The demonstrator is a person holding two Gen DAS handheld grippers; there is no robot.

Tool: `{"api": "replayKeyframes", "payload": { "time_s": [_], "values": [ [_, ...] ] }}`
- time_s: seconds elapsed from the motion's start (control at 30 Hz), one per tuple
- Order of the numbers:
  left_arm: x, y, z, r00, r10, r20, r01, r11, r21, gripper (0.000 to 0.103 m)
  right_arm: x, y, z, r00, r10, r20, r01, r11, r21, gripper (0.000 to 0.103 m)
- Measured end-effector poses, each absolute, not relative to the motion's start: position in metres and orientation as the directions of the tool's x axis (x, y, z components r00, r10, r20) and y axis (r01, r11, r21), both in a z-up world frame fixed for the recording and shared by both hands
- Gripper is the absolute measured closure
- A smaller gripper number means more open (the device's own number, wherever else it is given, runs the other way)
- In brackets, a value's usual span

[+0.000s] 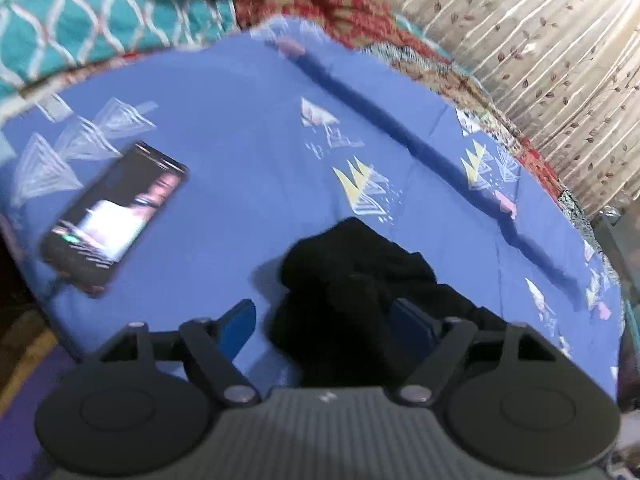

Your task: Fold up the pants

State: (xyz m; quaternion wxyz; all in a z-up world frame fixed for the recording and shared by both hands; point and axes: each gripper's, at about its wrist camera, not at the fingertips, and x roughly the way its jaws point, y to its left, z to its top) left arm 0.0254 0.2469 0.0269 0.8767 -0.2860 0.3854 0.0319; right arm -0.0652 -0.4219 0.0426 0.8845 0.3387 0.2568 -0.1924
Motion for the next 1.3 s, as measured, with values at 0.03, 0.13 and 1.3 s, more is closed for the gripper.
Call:
{"api": "replayKeyframes", "payload": {
  "time_s": [0.03,0.13,1.3],
  "values": [
    [0.035,0.244,0.023,0.694,-0.182,-0.697,-0.274,0.828,-0.489,0.026,-0.056,-0.407,0.043,0.802,-0.116,-0.586,0.47,0.729,0.498,0.06],
    [0.066,0.234,0.009,0.662,-0.23,-0.713,-0.261,0.821,-0.508,0.04,-0.039,-0.357,0.039,0.79,0.004,-0.614,0.34,0.83,0.442,0.06],
    [0.024,0.208,-0.054,0.698,-0.257,-0.669,-0.255,0.783,-0.567,0.092,0.054,-0.022,0.01,0.413,0.503,-0.759,-0.674,0.729,0.116,0.094]
  ]
}}
